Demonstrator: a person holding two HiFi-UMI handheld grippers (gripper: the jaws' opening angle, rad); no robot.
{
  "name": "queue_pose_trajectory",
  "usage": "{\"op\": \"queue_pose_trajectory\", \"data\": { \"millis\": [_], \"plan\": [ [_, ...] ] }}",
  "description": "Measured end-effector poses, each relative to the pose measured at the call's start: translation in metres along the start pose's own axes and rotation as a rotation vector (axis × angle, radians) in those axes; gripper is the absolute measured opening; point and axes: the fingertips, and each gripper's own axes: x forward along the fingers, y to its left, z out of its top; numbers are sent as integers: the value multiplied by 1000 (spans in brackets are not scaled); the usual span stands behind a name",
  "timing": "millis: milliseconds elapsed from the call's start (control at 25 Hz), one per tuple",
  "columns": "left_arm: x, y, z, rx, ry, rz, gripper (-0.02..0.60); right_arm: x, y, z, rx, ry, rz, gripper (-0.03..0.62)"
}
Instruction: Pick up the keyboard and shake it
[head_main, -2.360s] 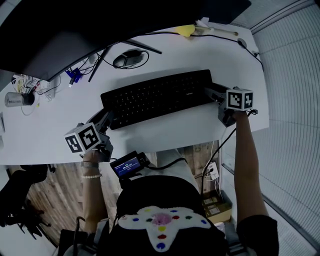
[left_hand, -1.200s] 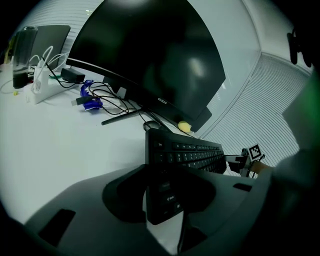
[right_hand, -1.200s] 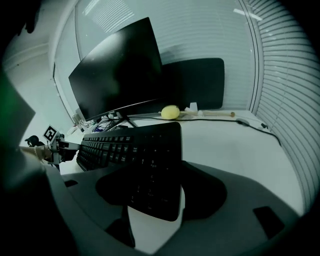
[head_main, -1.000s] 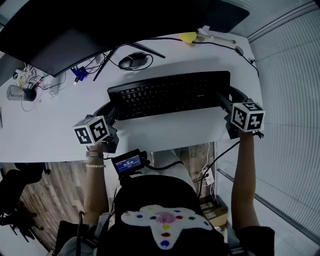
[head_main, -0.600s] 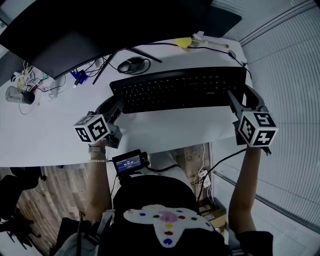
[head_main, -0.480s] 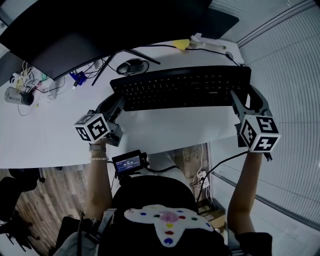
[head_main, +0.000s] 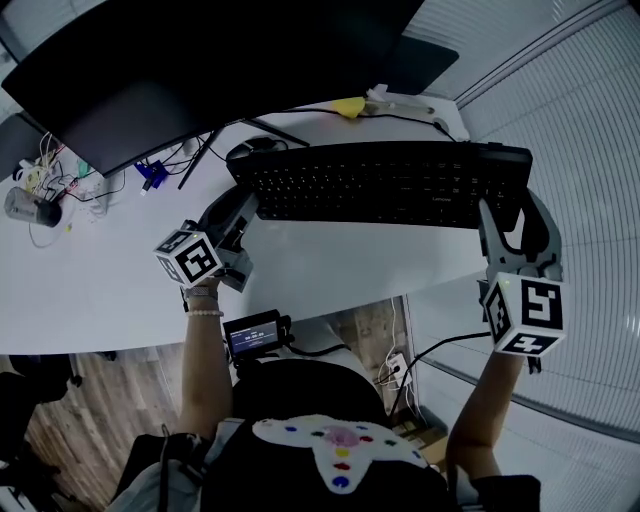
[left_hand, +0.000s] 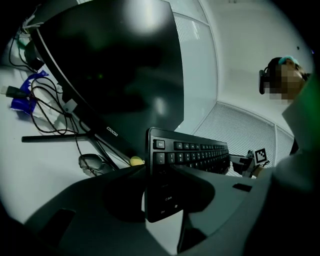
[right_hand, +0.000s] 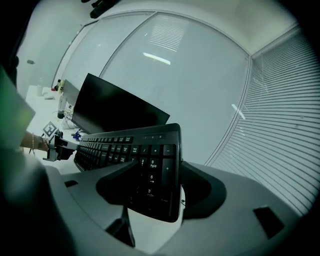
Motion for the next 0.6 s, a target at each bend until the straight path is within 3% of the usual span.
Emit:
{"op": "queue_pose_trajectory", "data": {
  "millis": [400, 600],
  "plan": [
    [22, -1, 3, -82, -66, -159, 143, -41, 13, 50, -169, -55, -125, 281],
    [28, -2, 4, -125, -89, -200, 143, -53, 22, 74, -214, -82, -178, 281]
  ]
}}
